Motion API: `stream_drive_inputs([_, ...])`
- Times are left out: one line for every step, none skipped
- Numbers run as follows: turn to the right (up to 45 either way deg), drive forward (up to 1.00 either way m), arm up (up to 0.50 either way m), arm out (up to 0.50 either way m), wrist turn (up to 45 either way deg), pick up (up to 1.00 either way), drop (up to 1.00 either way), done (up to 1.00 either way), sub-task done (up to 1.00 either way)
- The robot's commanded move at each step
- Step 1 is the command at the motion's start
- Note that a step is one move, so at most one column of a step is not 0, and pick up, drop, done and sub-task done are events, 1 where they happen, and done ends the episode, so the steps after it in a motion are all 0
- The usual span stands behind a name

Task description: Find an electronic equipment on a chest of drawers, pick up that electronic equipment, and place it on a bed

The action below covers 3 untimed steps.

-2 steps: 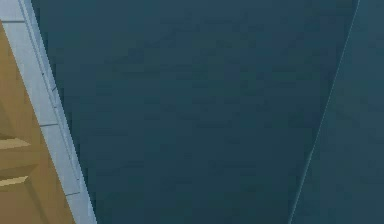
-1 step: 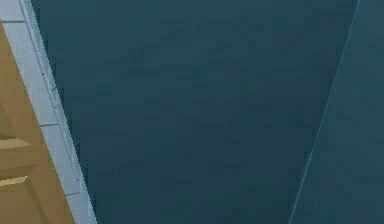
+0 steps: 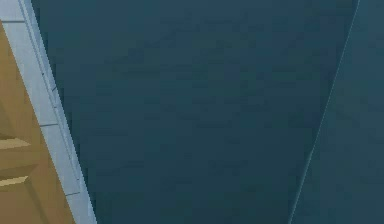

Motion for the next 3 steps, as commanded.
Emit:
stream_drive_inputs([0.0,0.00,0.00,0.00,6.0,0.00,0.00,0.00,0.00])
stream_drive_inputs([0.0,0.00,-0.30,0.00,0.0,0.00,0.00,0.00,0.00])
stream_drive_inputs([0.0,0.00,0.00,0.00,0.0,1.00,0.00,0.00,0.00])
